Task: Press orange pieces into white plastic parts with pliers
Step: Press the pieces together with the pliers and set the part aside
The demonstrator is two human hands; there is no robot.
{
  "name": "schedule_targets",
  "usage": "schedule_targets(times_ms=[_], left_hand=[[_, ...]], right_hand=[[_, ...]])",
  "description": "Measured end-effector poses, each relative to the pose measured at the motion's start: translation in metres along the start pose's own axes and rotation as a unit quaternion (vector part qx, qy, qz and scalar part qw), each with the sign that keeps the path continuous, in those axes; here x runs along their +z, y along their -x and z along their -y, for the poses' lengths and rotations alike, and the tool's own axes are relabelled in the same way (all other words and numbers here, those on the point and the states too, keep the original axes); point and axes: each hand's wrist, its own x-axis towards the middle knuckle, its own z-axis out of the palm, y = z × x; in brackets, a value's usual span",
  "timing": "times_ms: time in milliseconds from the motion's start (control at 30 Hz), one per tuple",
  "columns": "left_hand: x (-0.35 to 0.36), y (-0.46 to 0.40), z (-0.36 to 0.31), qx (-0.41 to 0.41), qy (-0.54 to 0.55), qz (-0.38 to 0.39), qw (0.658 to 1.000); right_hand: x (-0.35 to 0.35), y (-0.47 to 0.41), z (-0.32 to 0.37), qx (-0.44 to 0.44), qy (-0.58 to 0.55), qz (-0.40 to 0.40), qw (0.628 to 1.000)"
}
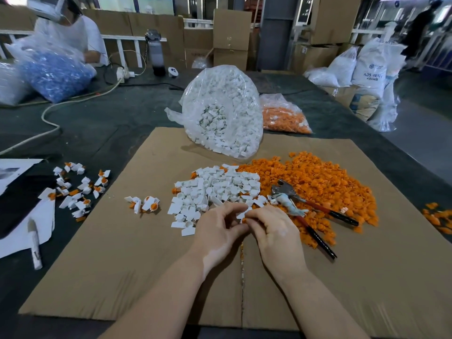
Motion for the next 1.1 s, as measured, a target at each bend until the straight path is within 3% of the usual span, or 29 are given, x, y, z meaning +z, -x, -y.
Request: schedule_targets(times_ms=[433,733,900,1100], left_hand=[[0.003,0.003,0.002,0.037,-0.018,-0.023,0.999],[-0.009,0.011,0.007,0.04,-0.028,-0.186,0.981],[-0.05,0.007,0.028,-0.048,-0.144,-0.314,0.937],[-0.068,0.007,0.04,-0.145,-0.245,-0.306,0.909]], right_hand=[[-0.001,0.001,0.002,-0.013,0.026,-0.029,0.999],[0.002,0.001,0.0,-0.007,0.026,-0.047,0.999],[0.004,0.002,-0.001,-0.013,0.037,-0.048,0.998],[0.005,0.004,-0.002,-0.022,0.058,-0.051,0.997]])
